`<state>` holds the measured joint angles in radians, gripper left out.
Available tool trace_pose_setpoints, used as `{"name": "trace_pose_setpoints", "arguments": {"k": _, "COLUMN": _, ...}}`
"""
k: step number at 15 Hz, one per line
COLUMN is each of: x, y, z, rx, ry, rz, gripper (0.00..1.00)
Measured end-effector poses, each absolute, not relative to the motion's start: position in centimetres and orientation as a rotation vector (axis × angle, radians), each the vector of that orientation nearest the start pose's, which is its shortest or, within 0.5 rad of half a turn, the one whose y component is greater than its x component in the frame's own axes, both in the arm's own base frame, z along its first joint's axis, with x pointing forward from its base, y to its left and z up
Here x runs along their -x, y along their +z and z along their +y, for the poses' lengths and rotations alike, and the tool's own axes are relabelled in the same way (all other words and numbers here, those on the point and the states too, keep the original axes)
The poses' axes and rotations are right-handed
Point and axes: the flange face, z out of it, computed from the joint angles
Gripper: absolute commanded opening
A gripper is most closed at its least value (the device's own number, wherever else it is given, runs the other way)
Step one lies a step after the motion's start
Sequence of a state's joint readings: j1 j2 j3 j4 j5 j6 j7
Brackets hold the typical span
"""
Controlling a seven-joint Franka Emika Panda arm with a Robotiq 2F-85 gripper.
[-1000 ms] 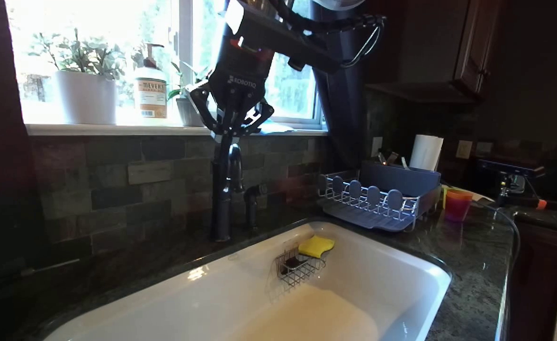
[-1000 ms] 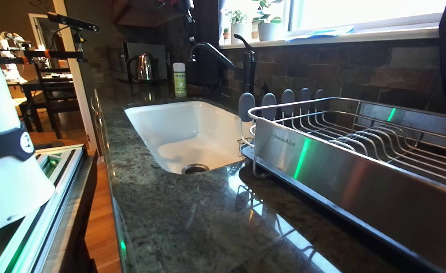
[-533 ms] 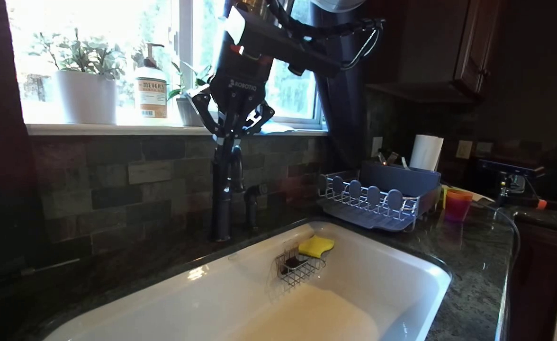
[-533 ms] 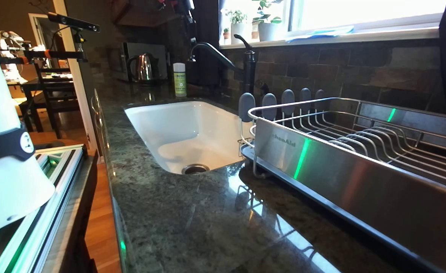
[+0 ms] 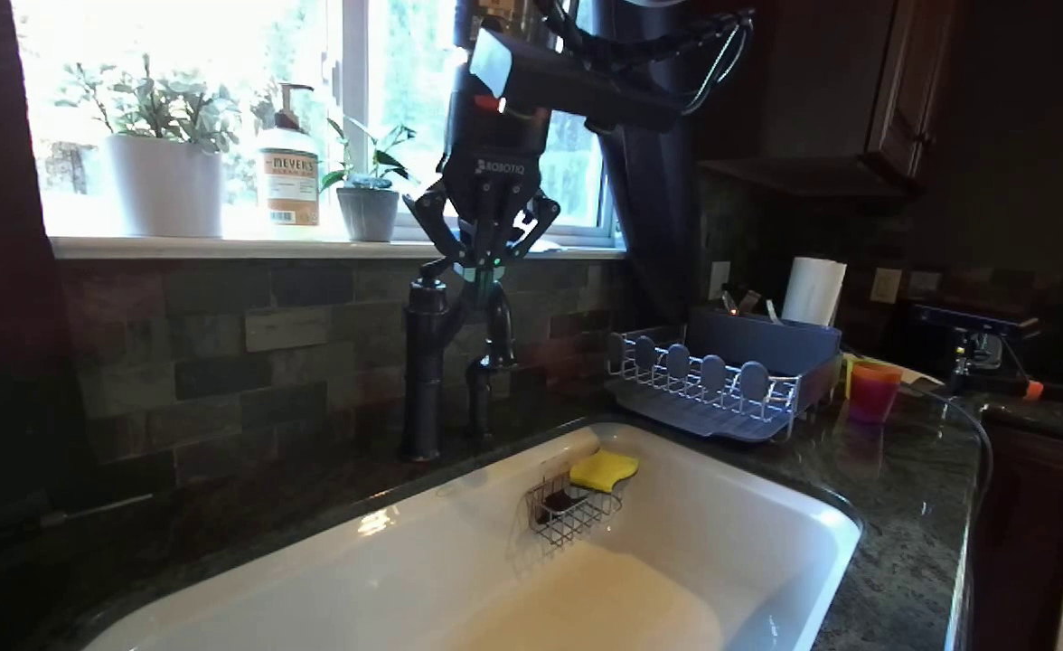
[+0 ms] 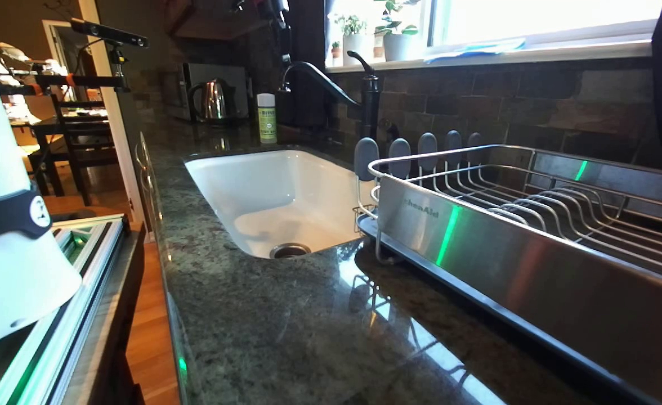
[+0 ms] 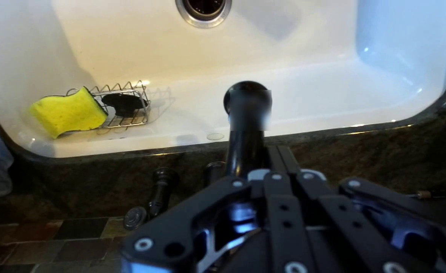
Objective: Push the faucet to the right
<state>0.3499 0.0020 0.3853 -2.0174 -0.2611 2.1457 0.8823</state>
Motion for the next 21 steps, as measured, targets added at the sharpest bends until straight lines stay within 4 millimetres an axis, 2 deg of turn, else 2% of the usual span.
{"name": "trace_pose_setpoints", "arguments": {"k": 5, "x": -42.9, "y": 46.0, "z": 34.0, "rx": 3.234, "ry": -0.383, "rz": -0.006, "gripper": 0.0}}
{"name": "trace_pose_setpoints", "arguments": {"k": 11, "x": -44.6, "y": 45.6, "z": 28.1, "rx": 3.279, "ry": -0.373, "rz": 0.078, "gripper": 0.0}}
{"name": "trace_pose_setpoints", "arguments": {"k": 17, "x": -47.1, "y": 45.3, "z": 22.5, "rx": 3.301, "ry": -0.461, "rz": 0.188, "gripper": 0.0}}
{"name": "trace_pose_setpoints", "arguments": {"k": 21, "x": -48.6, "y": 45.1, "z": 19.5, "rx": 3.298, "ry": -0.566, "rz": 0.219, "gripper": 0.0}}
